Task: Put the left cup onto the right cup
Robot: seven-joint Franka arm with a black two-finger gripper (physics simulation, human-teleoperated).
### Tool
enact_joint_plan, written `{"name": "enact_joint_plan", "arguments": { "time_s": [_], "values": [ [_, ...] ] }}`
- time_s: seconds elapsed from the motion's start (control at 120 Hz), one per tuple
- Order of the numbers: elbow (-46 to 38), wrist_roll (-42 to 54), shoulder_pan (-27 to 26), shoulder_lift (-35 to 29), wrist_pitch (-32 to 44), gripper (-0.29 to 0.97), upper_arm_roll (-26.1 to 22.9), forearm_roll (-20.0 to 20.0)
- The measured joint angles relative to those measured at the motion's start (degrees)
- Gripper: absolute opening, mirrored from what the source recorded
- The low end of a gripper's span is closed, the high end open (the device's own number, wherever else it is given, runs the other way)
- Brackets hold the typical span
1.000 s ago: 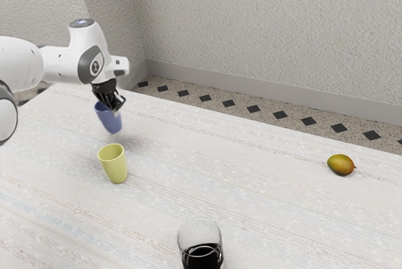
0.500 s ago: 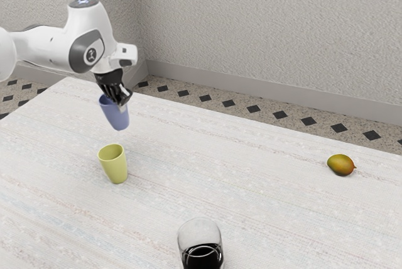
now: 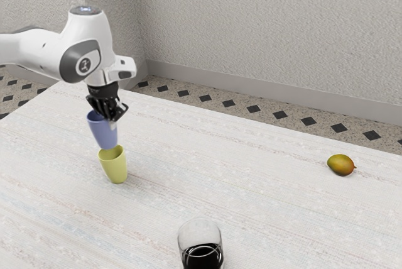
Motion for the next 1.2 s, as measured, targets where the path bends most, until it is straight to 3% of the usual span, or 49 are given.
{"name": "enact_joint_plan", "arguments": {
  "time_s": [0.517, 1.2],
  "values": [
    [-0.74, -9.91, 0.42, 1.04, 0.80, -0.10, -0.60, 0.50],
    [-0.81, -14.70, 0.29, 4.68, 3.48, -0.10, -0.33, 0.53]
  ]
}}
